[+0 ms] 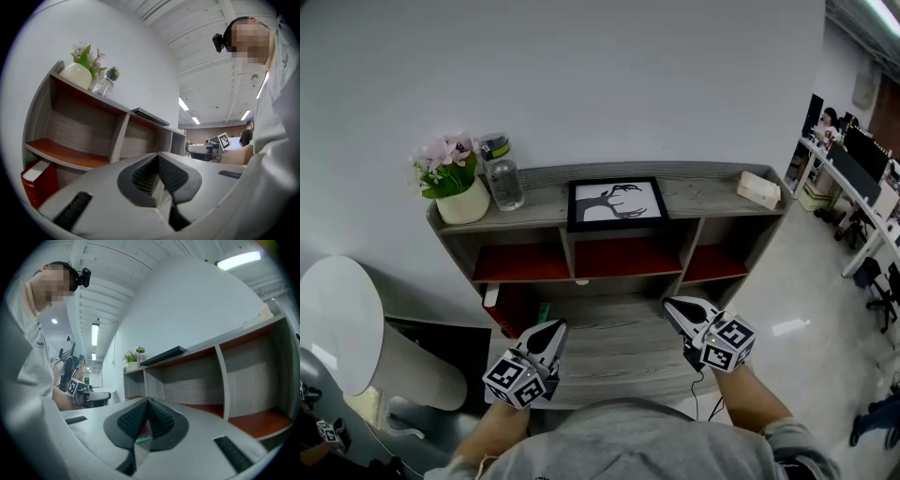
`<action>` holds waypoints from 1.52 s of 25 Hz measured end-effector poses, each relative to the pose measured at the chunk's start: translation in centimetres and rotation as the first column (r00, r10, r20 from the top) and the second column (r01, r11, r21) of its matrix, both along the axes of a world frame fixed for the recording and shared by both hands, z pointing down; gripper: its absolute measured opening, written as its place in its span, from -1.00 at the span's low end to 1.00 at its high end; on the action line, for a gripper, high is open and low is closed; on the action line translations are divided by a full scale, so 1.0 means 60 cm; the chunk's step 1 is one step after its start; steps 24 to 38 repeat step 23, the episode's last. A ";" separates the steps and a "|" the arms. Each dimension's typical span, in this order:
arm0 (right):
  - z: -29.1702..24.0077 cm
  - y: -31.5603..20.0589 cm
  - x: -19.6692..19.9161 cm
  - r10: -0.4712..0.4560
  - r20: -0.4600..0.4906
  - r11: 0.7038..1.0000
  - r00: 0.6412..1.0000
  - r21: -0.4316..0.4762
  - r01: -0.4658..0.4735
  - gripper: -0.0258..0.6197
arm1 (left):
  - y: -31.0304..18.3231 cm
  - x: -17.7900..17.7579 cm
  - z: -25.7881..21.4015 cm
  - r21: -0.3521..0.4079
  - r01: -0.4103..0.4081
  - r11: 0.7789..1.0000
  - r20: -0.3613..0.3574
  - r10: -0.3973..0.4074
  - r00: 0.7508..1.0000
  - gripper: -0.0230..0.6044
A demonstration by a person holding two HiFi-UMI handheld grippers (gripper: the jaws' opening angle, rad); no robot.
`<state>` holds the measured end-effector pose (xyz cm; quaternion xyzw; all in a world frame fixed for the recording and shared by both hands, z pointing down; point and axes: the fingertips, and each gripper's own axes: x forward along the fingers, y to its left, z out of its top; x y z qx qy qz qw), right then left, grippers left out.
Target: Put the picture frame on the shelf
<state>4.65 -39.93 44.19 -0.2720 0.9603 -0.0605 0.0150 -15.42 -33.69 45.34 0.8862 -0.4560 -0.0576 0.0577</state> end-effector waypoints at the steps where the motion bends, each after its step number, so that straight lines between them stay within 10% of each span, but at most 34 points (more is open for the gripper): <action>1: 0.001 0.000 0.003 0.004 0.001 1.000 1.000 -0.002 -0.004 -0.91 | 0.001 0.002 0.000 0.001 -0.003 1.000 0.000 0.003 1.000 -0.84; 38: 0.002 -0.004 0.008 -0.032 -0.049 0.999 0.998 0.013 0.033 -0.91 | 0.000 0.015 0.001 -0.010 -0.006 1.000 -0.003 0.006 1.000 -0.83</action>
